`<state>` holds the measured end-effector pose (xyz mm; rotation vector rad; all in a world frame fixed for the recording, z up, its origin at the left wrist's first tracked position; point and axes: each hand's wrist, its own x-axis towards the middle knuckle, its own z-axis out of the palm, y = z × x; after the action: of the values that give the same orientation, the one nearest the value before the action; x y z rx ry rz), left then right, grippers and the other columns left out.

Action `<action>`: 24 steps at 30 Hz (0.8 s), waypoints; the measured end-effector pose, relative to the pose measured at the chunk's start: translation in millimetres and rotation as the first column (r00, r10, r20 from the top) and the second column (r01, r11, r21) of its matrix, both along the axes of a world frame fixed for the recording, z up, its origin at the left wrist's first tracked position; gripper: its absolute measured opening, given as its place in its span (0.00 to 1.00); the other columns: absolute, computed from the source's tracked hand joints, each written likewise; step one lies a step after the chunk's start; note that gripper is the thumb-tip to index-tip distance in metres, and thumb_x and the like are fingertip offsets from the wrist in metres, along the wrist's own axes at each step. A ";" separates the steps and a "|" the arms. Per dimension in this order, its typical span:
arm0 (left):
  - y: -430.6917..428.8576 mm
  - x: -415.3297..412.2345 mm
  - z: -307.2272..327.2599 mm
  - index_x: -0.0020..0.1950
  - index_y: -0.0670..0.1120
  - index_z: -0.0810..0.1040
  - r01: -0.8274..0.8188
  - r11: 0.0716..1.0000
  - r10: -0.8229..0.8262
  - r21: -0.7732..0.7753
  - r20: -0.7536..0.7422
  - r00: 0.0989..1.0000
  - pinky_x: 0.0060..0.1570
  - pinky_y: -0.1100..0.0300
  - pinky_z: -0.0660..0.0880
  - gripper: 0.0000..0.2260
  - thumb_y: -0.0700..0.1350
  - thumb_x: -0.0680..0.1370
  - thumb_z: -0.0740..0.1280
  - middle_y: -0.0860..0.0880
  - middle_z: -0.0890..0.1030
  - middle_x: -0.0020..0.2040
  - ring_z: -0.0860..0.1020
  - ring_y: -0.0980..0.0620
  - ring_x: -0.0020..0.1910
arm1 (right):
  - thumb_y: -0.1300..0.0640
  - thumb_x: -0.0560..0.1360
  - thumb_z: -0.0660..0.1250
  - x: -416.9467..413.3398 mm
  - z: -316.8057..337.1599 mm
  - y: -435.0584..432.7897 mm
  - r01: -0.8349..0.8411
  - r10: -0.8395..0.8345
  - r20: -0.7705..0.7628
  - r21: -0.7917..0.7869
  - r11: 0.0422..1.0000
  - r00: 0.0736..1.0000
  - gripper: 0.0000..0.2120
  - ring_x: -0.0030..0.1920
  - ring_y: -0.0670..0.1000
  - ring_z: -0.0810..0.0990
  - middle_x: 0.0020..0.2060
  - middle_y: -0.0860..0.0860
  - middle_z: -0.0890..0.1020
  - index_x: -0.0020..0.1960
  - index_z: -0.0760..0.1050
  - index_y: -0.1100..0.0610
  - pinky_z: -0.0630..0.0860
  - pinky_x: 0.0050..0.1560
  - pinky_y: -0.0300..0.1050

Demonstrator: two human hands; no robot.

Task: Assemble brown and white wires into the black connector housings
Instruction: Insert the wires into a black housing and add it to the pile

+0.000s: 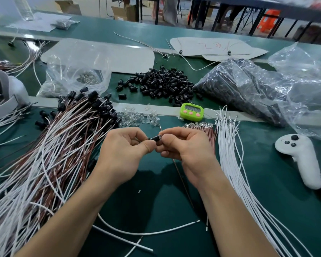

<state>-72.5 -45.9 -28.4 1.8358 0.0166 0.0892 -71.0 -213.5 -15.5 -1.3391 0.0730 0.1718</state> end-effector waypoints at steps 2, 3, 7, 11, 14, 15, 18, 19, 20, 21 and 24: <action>-0.1 0.0 0.3 0.35 0.43 0.80 0.032 0.999 -0.032 -0.024 0.010 0.999 0.25 0.61 0.53 0.09 0.39 0.73 0.78 0.49 0.68 0.25 0.59 0.53 0.27 | 0.71 0.77 0.69 -0.8 0.7 0.3 -0.008 0.008 -0.019 -0.002 1.000 1.000 0.09 0.30 0.50 0.84 0.33 0.58 0.86 0.43 0.83 0.61 0.80 0.32 0.38; -0.1 0.0 0.6 0.35 0.42 0.79 0.044 0.998 -0.044 -0.033 0.017 0.999 0.25 0.62 0.53 0.10 0.38 0.73 0.78 0.49 0.67 0.25 0.59 0.53 0.26 | 0.70 0.78 0.68 -1.5 1.1 0.7 -0.025 0.025 -0.028 -0.004 1.000 0.999 0.08 0.30 0.50 0.84 0.33 0.58 0.85 0.43 0.82 0.62 0.79 0.32 0.38; 1.0 -2.0 -0.2 0.33 0.41 0.76 0.076 0.997 -0.076 0.005 0.038 0.996 0.23 0.65 0.53 0.13 0.37 0.73 0.77 0.54 0.64 0.23 0.56 0.56 0.23 | 0.72 0.76 0.69 -2.0 1.5 -0.4 -0.016 0.022 0.041 -0.129 0.992 0.999 0.09 0.26 0.51 0.81 0.30 0.58 0.84 0.41 0.84 0.63 0.74 0.27 0.38; 0.2 -6.2 -1.4 0.32 0.41 0.73 0.103 0.992 -0.105 0.071 0.036 0.994 0.23 0.65 0.52 0.15 0.38 0.73 0.77 0.56 0.62 0.21 0.55 0.57 0.22 | 0.73 0.73 0.71 -1.9 1.0 -2.5 0.025 0.010 0.132 -0.255 0.967 0.991 0.14 0.23 0.51 0.79 0.28 0.58 0.83 0.36 0.85 0.58 0.69 0.24 0.39; -1.3 -6.7 -2.7 0.33 0.43 0.72 0.089 0.992 -0.093 0.088 0.037 0.995 0.25 0.61 0.53 0.16 0.48 0.70 0.77 0.55 0.62 0.21 0.56 0.55 0.23 | 0.73 0.73 0.70 -2.4 0.5 -2.7 0.027 0.019 0.170 -0.263 0.964 0.985 0.15 0.24 0.52 0.80 0.28 0.57 0.83 0.35 0.85 0.57 0.70 0.25 0.39; -2.3 -6.6 -3.1 0.33 0.45 0.72 0.087 0.989 -0.091 0.120 0.036 0.995 0.26 0.60 0.54 0.16 0.52 0.69 0.75 0.55 0.63 0.21 0.57 0.54 0.24 | 0.73 0.73 0.70 -2.0 -0.5 -3.0 0.037 0.010 0.175 -0.261 0.965 0.984 0.15 0.25 0.51 0.80 0.28 0.57 0.84 0.36 0.85 0.57 0.71 0.26 0.38; -6.4 -6.3 -3.4 0.34 0.50 0.75 0.074 0.923 -0.095 0.378 0.037 0.995 0.29 0.55 0.63 0.15 0.59 0.72 0.73 0.54 0.71 0.24 0.64 0.55 0.25 | 0.72 0.74 0.70 0.6 -2.6 -3.8 0.076 -0.025 0.167 -0.309 0.948 0.986 0.13 0.27 0.50 0.81 0.28 0.54 0.83 0.38 0.85 0.57 0.73 0.28 0.37; -7.3 -5.7 -3.6 0.35 0.51 0.77 0.070 0.906 -0.096 0.417 0.041 0.995 0.31 0.54 0.66 0.14 0.58 0.74 0.73 0.53 0.74 0.26 0.66 0.55 0.26 | 0.71 0.75 0.69 1.5 -3.9 -3.7 0.073 -0.026 0.151 -0.312 0.947 0.988 0.12 0.27 0.50 0.80 0.28 0.54 0.83 0.39 0.84 0.57 0.73 0.28 0.37; -7.5 -4.6 -4.3 0.36 0.50 0.78 0.072 0.909 -0.100 0.410 0.046 0.994 0.32 0.53 0.67 0.13 0.55 0.76 0.73 0.52 0.75 0.28 0.67 0.55 0.27 | 0.70 0.76 0.69 2.0 -4.5 -3.2 0.047 -0.010 0.126 -0.292 0.955 0.992 0.12 0.27 0.49 0.79 0.29 0.54 0.83 0.40 0.84 0.57 0.72 0.29 0.37; -6.6 -3.7 -4.9 0.37 0.50 0.79 0.081 0.923 -0.108 0.376 0.053 0.993 0.32 0.53 0.68 0.12 0.53 0.76 0.74 0.50 0.75 0.28 0.68 0.54 0.28 | 0.69 0.77 0.68 2.1 -4.5 -2.3 0.000 0.027 0.097 -0.263 0.965 0.995 0.10 0.28 0.49 0.78 0.30 0.54 0.82 0.41 0.84 0.58 0.72 0.30 0.37; -3.9 -2.6 -4.9 0.36 0.51 0.82 0.087 0.958 -0.114 0.274 0.086 0.990 0.33 0.52 0.69 0.10 0.54 0.73 0.73 0.48 0.76 0.29 0.70 0.53 0.30 | 0.69 0.75 0.71 1.1 -4.0 1.6 -0.110 0.135 0.084 -0.257 0.960 0.987 0.07 0.30 0.46 0.75 0.33 0.51 0.82 0.45 0.84 0.58 0.71 0.33 0.36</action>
<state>-75.1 -49.8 -33.3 2.0986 -0.1675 0.1170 -69.9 -212.0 -19.4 -1.6051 -0.0769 0.2043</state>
